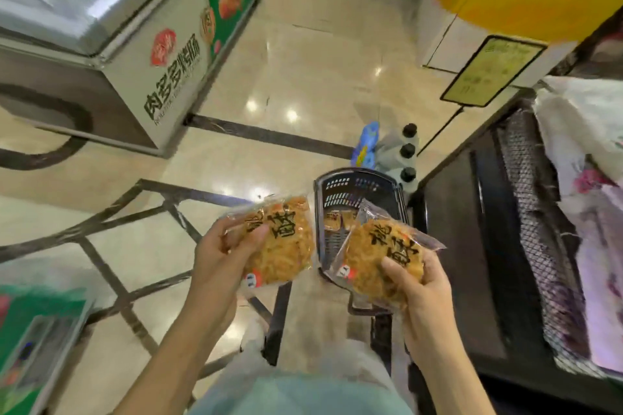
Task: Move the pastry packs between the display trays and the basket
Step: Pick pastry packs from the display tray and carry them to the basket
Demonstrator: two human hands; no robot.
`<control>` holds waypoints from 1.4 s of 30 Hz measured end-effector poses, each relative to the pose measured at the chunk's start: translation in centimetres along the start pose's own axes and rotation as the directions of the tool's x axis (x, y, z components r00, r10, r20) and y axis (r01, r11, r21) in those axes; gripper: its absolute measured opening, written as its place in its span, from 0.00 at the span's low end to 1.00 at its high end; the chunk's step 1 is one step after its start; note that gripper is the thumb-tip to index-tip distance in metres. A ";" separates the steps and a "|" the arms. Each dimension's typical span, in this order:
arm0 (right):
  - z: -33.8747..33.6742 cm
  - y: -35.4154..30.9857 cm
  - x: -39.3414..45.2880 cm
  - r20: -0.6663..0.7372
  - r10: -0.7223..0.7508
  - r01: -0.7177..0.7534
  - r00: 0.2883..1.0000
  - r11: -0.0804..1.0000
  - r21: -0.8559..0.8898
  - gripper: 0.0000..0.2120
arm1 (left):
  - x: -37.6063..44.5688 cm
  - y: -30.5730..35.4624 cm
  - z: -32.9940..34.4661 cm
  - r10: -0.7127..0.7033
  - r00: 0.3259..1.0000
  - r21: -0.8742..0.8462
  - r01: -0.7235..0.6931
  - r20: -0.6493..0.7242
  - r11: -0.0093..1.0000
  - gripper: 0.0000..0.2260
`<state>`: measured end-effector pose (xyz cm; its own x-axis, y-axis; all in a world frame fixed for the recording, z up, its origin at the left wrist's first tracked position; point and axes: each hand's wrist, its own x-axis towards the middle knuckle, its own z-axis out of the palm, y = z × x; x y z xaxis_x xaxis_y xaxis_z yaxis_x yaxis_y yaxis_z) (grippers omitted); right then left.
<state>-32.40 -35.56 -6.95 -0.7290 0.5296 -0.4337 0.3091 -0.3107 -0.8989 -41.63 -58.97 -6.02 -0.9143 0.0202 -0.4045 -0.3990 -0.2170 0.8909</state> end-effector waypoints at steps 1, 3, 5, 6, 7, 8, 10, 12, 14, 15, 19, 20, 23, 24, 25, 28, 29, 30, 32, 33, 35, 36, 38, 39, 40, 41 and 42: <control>1.2 0.0 0.6 -0.014 0.025 -0.025 1.000 0.999 -0.020 0.22 | 1.6 0.7 -0.6 -0.022 1.000 0.021 0.022 0.008 1.000 0.18; 3.0 0.0 1.9 -0.038 0.049 -0.051 0.998 0.998 -0.036 0.21 | 4.8 1.8 -1.0 -0.066 0.997 0.034 0.064 0.039 0.997 0.20; 4.0 0.0 3.9 -0.087 0.051 -0.054 0.995 0.998 -0.034 0.22 | 7.9 2.2 -0.4 -0.096 0.992 0.046 0.093 0.077 0.995 0.21; 4.2 0.1 5.0 -0.120 0.051 -0.055 0.991 0.998 -0.031 0.22 | 9.5 2.2 0.2 -0.112 0.989 0.066 0.106 0.095 0.992 0.21; 4.4 0.1 6.3 -0.151 0.049 -0.053 0.987 0.998 -0.025 0.22 | 11.2 2.2 1.0 -0.125 0.986 0.090 0.115 0.114 0.989 0.21; 4.5 0.2 7.6 -0.178 0.047 -0.051 0.983 0.998 -0.020 0.21 | 13.0 2.1 2.0 -0.138 0.981 0.117 0.122 0.140 0.986 0.19; 4.5 0.6 10.2 -0.234 0.053 -0.056 0.971 0.998 -0.006 0.20 | 17.0 1.8 4.3 -0.169 0.963 0.181 0.131 0.212 0.975 0.15; 4.1 1.2 13.0 -0.300 0.056 -0.053 0.952 0.998 0.020 0.19 | 20.8 1.7 7.4 -0.194 0.934 0.243 0.122 0.299 0.962 0.12; 3.5 1.7 16.1 -0.354 0.056 -0.047 0.934 0.998 0.036 0.18 | 24.6 1.6 11.1 -0.224 0.905 0.304 0.113 0.362 0.946 0.12; 3.2 1.9 17.5 -0.380 0.066 -0.052 0.923 0.997 0.048 0.18 | 26.3 1.4 12.9 -0.250 0.890 0.338 0.118 0.380 0.934 0.13; 2.5 3.1 21.6 -0.529 0.147 -0.088 0.836 0.987 0.135 0.18 | 33.0 0.1 19.1 -0.386 0.784 0.517 0.098 0.486 0.850 0.12; 2.3 3.6 22.2 -0.561 0.178 -0.100 0.808 0.981 0.168 0.18 | 34.4 -0.4 20.4 -0.417 0.760 0.560 0.084 0.498 0.824 0.12; 2.0 5.6 23.6 -0.636 0.289 -0.151 0.715 0.953 0.264 0.18 | 37.8 -2.6 24.2 -0.501 0.691 0.676 0.025 0.521 0.737 0.11; 2.0 6.3 24.1 -0.656 0.325 -0.167 0.681 0.941 0.293 0.19 | 38.8 -3.6 25.5 -0.536 0.658 0.710 0.003 0.529 0.704 0.11; 2.0 7.1 24.6 -0.673 0.357 -0.186 0.647 0.931 0.315 0.19 | 39.9 -4.8 26.8 -0.564 0.626 0.736 -0.023 0.538 0.677 0.12; 1.6 10.6 27.3 -0.699 0.420 -0.255 0.578 0.907 0.335 0.19 | 43.5 -10.1 30.7 -0.626 0.539 0.787 -0.120 0.564 0.605 0.18; 1.3 12.1 28.6 -0.702 0.440 -0.282 0.560 0.898 0.338 0.19 | 44.8 -12.5 31.8 -0.653 0.501 0.800 -0.147 0.568 0.582 0.17; 1.2 13.7 30.0 -0.699 0.458 -0.308 0.550 0.889 0.340 0.19 | 46.3 -15.2 32.7 -0.687 0.459 0.815 -0.170 0.563 0.554 0.16; 0.8 17.7 33.4 -0.702 0.491 -0.363 0.515 0.867 0.341 0.19 | 49.5 -20.8 34.3 -0.757 0.374 0.844 -0.200 0.536 0.498 0.13; 0.6 19.7 35.3 -0.700 0.501 -0.382 0.509 0.860 0.338 0.19 | 51.1 -23.7 34.8 -0.784 0.339 0.854 -0.217 0.520 0.473 0.11; 0.1 24.7 39.6 -0.689 0.526 -0.422 0.499 0.842 0.337 0.21 | 54.5 -29.5 35.7 -0.812 0.301 0.862 -0.257 0.500 0.436 0.09; -0.2 27.3 41.9 -0.681 0.534 -0.446 0.501 0.834 0.326 0.21 | 56.2 -32.2 35.9 -0.813 0.292 0.858 -0.275 0.505 0.434 0.10; -1.0 33.0 46.3 -0.691 0.508 -0.472 0.514 0.840 0.267 0.21 | 59.1 -37.2 36.0 -0.802 0.284 0.842 -0.311 0.525 0.441 0.13; -1.4 35.8 48.3 -0.699 0.492 -0.483 0.519 0.844 0.235 0.21 | 60.3 -39.6 35.8 -0.798 0.281 0.835 -0.326 0.533 0.443 0.15; -2.0 38.4 50.2 -0.698 0.486 -0.511 0.526 0.837 0.197 0.22 | 61.2 -41.8 35.6 -0.795 0.281 0.830 -0.337 0.538 0.444 0.15; -2.6 41.2 52.0 -0.686 0.488 -0.539 0.540 0.826 0.163 0.21 | 62.0 -43.8 35.3 -0.790 0.276 0.822 -0.352 0.547 0.447 0.15; -3.2 43.5 53.7 -0.672 0.491 -0.565 0.554 0.815 0.130 0.20 | 62.6 -45.6 35.0 -0.788 0.264 0.814 -0.368 0.556 0.451 0.14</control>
<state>-56.14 -18.06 -69.52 0.1583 0.6713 -0.7240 0.5842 -0.6548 -0.4794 -83.07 -13.65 -64.76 0.0344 0.7189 -0.6943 0.0996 0.6888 0.7181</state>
